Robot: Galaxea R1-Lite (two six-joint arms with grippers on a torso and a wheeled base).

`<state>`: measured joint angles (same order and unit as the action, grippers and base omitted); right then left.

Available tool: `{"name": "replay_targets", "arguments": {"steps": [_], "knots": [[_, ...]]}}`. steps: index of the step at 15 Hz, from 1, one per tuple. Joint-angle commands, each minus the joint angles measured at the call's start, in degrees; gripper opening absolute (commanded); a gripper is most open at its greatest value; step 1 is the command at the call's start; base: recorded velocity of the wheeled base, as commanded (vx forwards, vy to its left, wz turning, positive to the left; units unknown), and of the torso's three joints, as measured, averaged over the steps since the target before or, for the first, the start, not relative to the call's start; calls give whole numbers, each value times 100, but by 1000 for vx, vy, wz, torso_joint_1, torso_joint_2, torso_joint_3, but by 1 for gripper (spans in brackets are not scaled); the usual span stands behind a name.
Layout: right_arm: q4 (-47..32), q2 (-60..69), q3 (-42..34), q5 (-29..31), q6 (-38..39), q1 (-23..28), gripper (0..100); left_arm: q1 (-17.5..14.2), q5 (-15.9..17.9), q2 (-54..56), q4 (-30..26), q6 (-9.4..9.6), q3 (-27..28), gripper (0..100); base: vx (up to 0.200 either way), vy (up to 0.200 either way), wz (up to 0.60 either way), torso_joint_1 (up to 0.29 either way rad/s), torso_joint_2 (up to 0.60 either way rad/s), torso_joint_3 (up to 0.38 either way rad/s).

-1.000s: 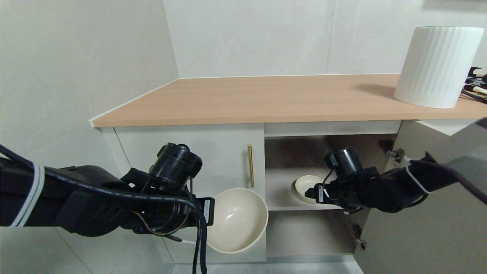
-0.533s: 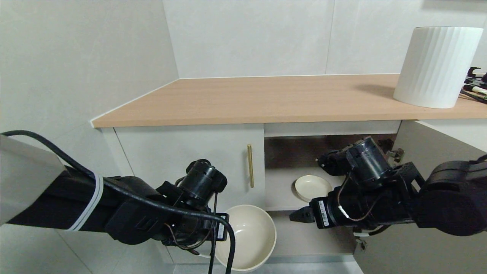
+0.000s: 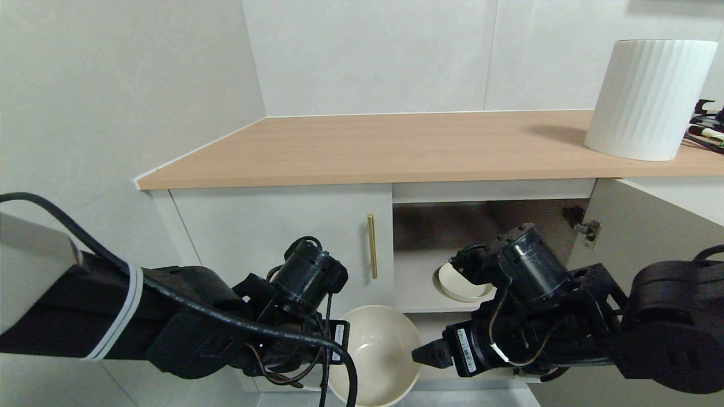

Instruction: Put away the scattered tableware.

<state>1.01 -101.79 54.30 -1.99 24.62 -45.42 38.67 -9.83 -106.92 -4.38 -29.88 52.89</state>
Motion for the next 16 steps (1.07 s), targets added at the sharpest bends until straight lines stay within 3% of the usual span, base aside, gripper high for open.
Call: {"name": "replay_targets", "arguments": {"steps": [1,9,10,16], "knots": [[22,-271,90,67,104,-54,100,97,-2,260,-2,0,-25,0,0,0,0,0,0,0],[409,-631,178,313,403,-54,100,211,-11,339,-11,-27,-86,0,0,0,0,0,0,0],[409,-649,187,313,429,-54,0,211,-11,339,-11,-27,-86,0,0,0,0,0,0,0],[409,-675,178,304,473,-54,0,211,-11,286,-2,-27,-95,0,0,0,0,0,0,0]]}}
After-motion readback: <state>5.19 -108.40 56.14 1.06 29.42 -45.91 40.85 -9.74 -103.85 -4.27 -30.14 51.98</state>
